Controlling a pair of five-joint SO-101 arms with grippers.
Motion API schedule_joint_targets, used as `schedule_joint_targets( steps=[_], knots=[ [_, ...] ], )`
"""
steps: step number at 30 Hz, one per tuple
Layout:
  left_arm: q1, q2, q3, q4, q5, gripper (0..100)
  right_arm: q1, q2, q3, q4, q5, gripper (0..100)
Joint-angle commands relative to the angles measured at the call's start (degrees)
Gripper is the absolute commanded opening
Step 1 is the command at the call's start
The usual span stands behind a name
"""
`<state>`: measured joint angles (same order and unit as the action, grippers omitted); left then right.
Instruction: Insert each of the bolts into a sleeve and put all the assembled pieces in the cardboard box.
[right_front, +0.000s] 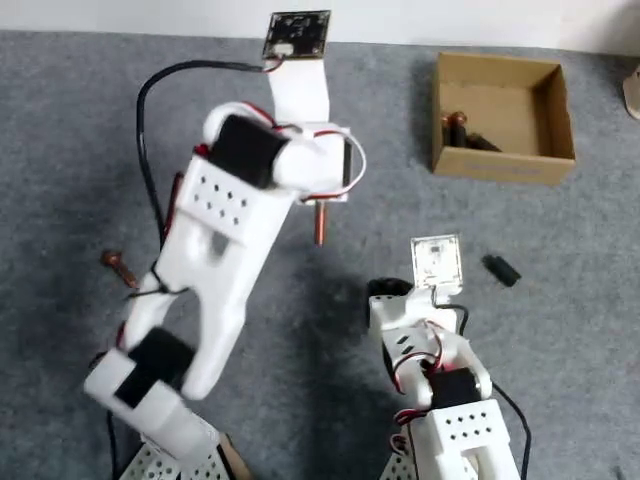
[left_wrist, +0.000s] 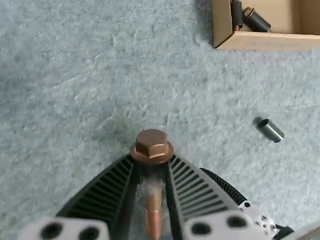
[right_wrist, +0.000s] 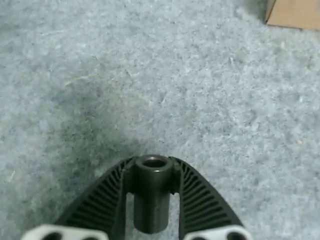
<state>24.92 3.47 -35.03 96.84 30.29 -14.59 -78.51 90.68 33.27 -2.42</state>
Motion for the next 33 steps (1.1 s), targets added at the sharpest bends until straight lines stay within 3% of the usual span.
schedule_joint_targets(
  steps=[1,5,10,16,21,27,33],
  knots=[
    [-0.4,-9.01,9.19,-6.33,-1.05,0,-1.36,-2.51,-4.0,0.22,-0.44,0.5],
    [-0.22,-19.3,25.27,-18.02,-2.02,0,-2.33,-11.82,-3.65,0.75,-0.44,0.5],
    [-3.03,-31.43,48.84,-42.73,-5.98,0,-2.33,-27.21,-1.01,7.69,0.0,0.5],
    [-2.59,-40.22,65.1,-63.65,-5.8,1,-2.33,-25.54,0.66,5.67,0.09,0.5],
    [-2.42,-44.26,74.15,-78.95,-0.79,1,-5.93,-26.86,0.75,5.76,0.09,0.5],
    [3.74,-47.87,80.48,-81.49,-0.35,1,-6.37,-26.86,1.89,5.49,4.04,0.5],
    [7.78,-57.98,88.92,-81.49,7.38,1,-6.55,-26.86,1.98,-0.57,10.46,0.5]
  ],
)
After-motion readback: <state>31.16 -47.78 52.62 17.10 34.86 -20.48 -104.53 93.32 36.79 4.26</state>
